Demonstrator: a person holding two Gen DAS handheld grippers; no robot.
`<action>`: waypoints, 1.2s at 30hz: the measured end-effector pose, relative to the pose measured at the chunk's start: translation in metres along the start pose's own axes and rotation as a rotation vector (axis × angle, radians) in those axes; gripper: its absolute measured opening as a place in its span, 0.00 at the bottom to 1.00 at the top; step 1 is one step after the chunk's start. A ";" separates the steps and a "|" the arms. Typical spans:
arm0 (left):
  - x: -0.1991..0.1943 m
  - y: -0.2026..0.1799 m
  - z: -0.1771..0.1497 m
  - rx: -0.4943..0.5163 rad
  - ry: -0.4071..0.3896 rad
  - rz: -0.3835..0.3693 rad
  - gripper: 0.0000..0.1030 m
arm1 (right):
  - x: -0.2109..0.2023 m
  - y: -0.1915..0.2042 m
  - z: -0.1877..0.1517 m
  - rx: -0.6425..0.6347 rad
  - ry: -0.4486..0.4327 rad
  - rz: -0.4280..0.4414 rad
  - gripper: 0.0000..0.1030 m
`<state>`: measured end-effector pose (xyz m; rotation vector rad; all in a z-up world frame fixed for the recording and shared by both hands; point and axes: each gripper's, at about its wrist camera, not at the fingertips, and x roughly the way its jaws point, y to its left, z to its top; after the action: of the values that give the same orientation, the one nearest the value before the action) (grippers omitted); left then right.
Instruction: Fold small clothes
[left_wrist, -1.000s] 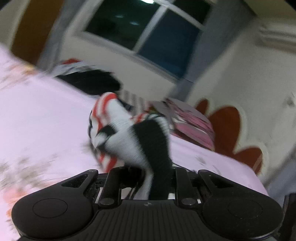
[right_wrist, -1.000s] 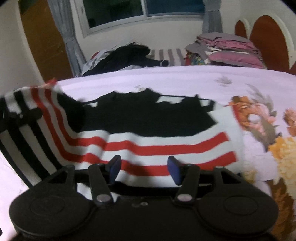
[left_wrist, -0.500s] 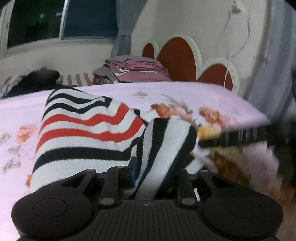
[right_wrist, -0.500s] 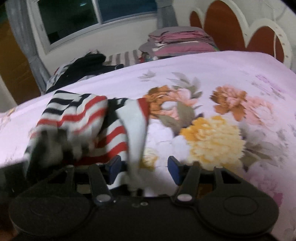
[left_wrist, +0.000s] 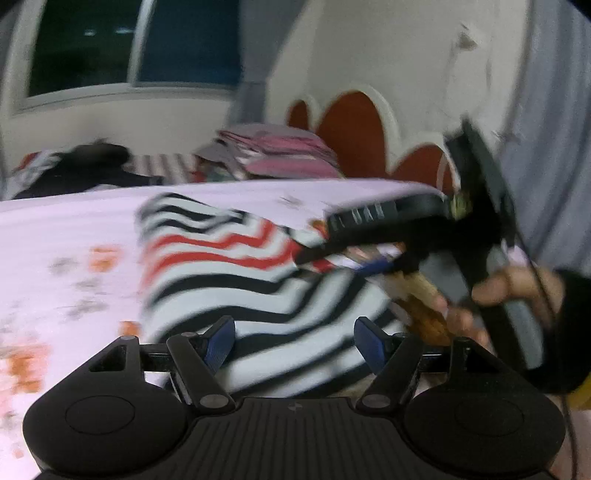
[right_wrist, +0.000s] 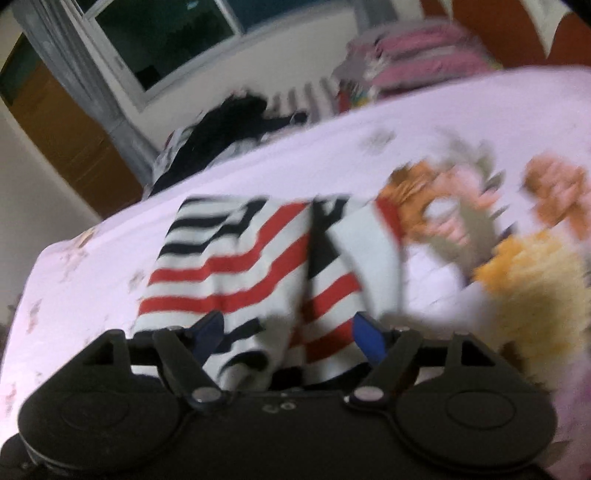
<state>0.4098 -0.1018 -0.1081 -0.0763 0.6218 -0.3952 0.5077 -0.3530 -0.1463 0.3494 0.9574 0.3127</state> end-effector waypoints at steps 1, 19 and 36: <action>-0.006 0.009 0.000 -0.016 -0.009 0.024 0.69 | 0.007 0.000 -0.001 0.011 0.020 0.012 0.74; 0.035 0.072 0.019 -0.243 -0.068 0.143 0.69 | -0.009 0.031 -0.001 -0.140 -0.119 -0.038 0.21; 0.073 0.052 -0.010 -0.268 0.085 0.090 0.69 | -0.028 -0.026 -0.015 -0.036 -0.078 -0.142 0.37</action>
<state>0.4752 -0.0811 -0.1661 -0.2874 0.7566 -0.2273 0.4828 -0.3858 -0.1448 0.2571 0.8941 0.1850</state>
